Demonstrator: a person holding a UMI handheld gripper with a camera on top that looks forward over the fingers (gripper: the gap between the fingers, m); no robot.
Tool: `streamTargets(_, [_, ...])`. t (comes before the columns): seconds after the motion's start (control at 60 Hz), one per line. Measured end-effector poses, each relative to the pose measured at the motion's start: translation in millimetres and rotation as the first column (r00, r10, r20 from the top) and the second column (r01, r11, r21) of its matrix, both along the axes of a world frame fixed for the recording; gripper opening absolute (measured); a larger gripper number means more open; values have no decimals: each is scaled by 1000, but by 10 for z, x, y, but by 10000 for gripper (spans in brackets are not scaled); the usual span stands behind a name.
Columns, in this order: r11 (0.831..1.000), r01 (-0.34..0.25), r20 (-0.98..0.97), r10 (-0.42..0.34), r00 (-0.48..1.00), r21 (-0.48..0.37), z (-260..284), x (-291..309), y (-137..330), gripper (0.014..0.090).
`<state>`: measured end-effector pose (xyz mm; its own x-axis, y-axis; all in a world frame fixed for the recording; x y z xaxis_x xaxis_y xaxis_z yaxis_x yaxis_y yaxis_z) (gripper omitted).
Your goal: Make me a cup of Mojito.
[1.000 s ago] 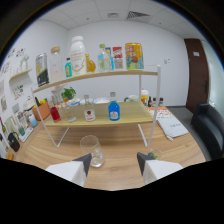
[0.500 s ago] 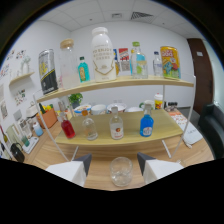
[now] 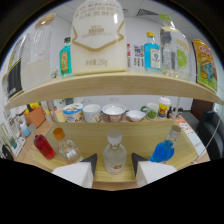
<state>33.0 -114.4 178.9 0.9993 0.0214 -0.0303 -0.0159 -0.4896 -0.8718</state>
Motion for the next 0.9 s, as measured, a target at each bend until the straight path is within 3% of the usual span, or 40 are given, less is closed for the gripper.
streamTargets(0.15, [999, 21, 12, -21, 1000, 29, -4, 28, 82, 362])
streamTargets(0.417, [999, 10, 5, -10, 1000, 38, 31, 22, 43, 348])
streamTargets(0.6, [996, -14, 26, 12, 1000, 93, 316, 134, -204, 346])
streamTargets(0.767, [996, 12, 50, -16, 999, 87, 317, 457, -604, 345])
streamTargets(0.9, [998, 62, 64, -64, 996, 28, 2, 789, -874, 344])
